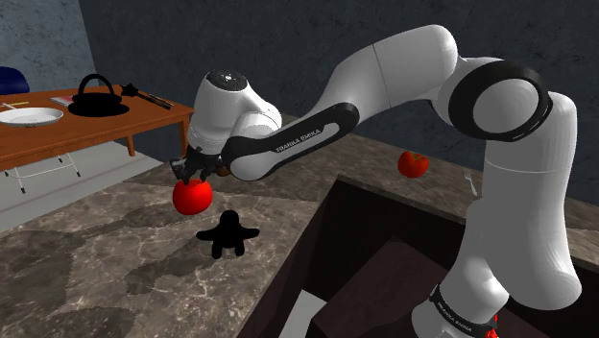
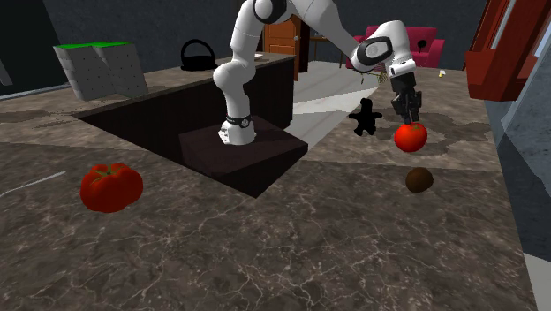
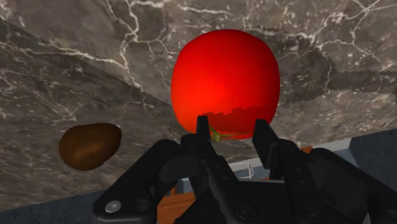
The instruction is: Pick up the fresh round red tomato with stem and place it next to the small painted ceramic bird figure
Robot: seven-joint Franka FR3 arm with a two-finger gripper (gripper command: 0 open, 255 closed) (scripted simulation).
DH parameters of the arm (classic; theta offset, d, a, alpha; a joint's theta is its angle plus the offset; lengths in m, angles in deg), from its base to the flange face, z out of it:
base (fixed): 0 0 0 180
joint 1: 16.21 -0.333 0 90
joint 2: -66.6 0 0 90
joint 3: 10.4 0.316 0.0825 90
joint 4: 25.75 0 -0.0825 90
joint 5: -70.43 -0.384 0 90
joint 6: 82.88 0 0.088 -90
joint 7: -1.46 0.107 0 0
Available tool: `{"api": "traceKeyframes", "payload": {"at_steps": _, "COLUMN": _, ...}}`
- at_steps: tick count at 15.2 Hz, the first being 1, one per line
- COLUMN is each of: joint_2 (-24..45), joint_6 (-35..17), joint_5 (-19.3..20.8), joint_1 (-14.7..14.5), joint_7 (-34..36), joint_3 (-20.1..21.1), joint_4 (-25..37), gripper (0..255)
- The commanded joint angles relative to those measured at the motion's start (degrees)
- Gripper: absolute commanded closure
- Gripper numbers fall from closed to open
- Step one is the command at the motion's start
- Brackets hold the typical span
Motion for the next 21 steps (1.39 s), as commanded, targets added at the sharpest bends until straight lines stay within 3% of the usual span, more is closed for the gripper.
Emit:
{"api": "traceKeyframes", "payload": {"at_steps": 1, "joint_2": 0.02, "joint_6": -0.04, "joint_5": 0.01, "joint_1": 0.0, "joint_7": 0.02, "joint_3": -0.01, "joint_4": 0.02, "gripper": 255}}
{"api": "traceKeyframes", "payload": {"at_steps": 4, "joint_2": 0.02, "joint_6": -0.04, "joint_5": 0.01, "joint_1": 0.0, "joint_7": 0.02, "joint_3": -0.01, "joint_4": 0.02, "gripper": 255}}
{"api": "traceKeyframes", "payload": {"at_steps": 5, "joint_2": 0.03, "joint_6": -0.04, "joint_5": 0.02, "joint_1": 0.0, "joint_7": 0.02, "joint_3": -0.01, "joint_4": 0.02, "gripper": 0}}
{"api": "traceKeyframes", "payload": {"at_steps": 10, "joint_2": 0.02, "joint_6": -0.05, "joint_5": 0.02, "joint_1": 0.0, "joint_7": 0.02, "joint_3": -0.01, "joint_4": 0.01, "gripper": 0}}
{"api": "traceKeyframes", "payload": {"at_steps": 14, "joint_2": -6.17, "joint_6": 3.86, "joint_5": -1.03, "joint_1": -0.46, "joint_7": -0.59, "joint_3": 0.87, "joint_4": -2.45, "gripper": 0}}
{"api": "traceKeyframes", "payload": {"at_steps": 21, "joint_2": -6.17, "joint_6": 3.86, "joint_5": -1.03, "joint_1": -0.47, "joint_7": -0.59, "joint_3": 0.86, "joint_4": -2.45, "gripper": 0}}
